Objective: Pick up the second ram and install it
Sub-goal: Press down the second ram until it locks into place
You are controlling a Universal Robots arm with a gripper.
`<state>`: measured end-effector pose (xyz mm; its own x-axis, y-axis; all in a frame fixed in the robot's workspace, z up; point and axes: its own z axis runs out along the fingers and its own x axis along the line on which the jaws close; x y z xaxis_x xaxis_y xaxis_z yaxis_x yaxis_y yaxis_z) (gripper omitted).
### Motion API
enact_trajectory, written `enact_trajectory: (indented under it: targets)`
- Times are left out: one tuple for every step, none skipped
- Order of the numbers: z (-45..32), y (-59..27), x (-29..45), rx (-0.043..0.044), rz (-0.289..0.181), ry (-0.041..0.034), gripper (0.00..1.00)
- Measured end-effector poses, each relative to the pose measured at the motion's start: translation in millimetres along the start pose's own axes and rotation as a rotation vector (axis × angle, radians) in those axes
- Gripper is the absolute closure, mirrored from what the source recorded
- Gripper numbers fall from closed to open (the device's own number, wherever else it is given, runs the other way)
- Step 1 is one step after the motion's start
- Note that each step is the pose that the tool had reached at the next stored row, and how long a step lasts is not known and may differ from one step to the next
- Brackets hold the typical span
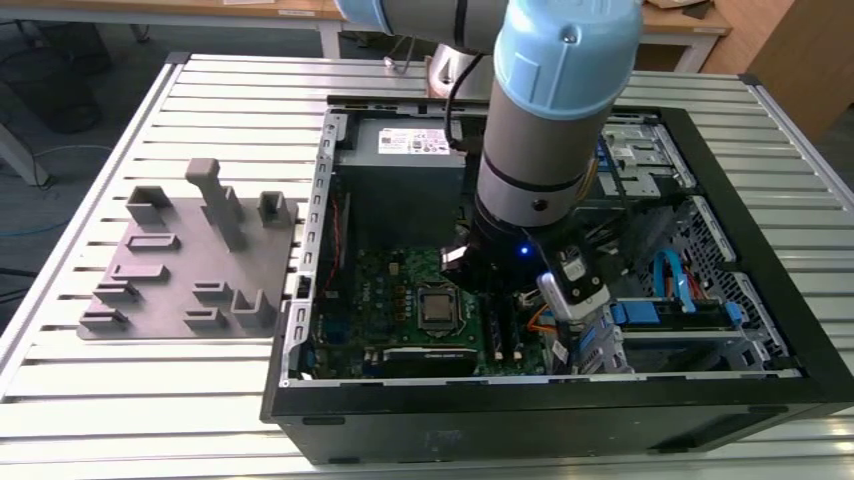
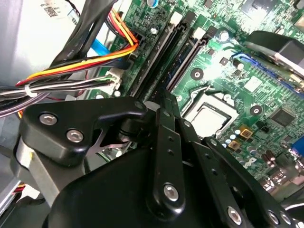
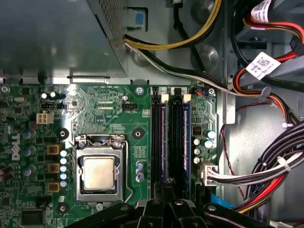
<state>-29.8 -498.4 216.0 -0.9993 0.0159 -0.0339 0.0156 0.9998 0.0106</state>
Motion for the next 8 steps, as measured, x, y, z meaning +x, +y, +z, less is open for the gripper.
enact_trajectory:
  targets:
    - [0.2, 0.0, 0.0, 0.0, 0.0, -0.0001, 0.89]
    - [0.3, 0.1, 0.0, -0.0001, 0.0, -0.0002, 0.89]
    - [0.0, 0.1, 0.0, -0.0002, 0.0, -0.0001, 0.89]
    - [-11.8, 0.4, -0.4, -0.0012, 0.0, -0.0004, 0.89]
    - [-16.9, 0.3, -0.6, -0.0004, 0.0, -0.0002, 0.89]
    - [-21.2, 0.4, -0.7, -0.0008, 0.0, -0.0004, 0.89]
    - [-25.9, 0.4, -0.9, -0.0006, 0.0, -0.0003, 0.89]
    - [-30.4, 0.4, -1.0, -0.0003, 0.0, -0.0002, 0.89]
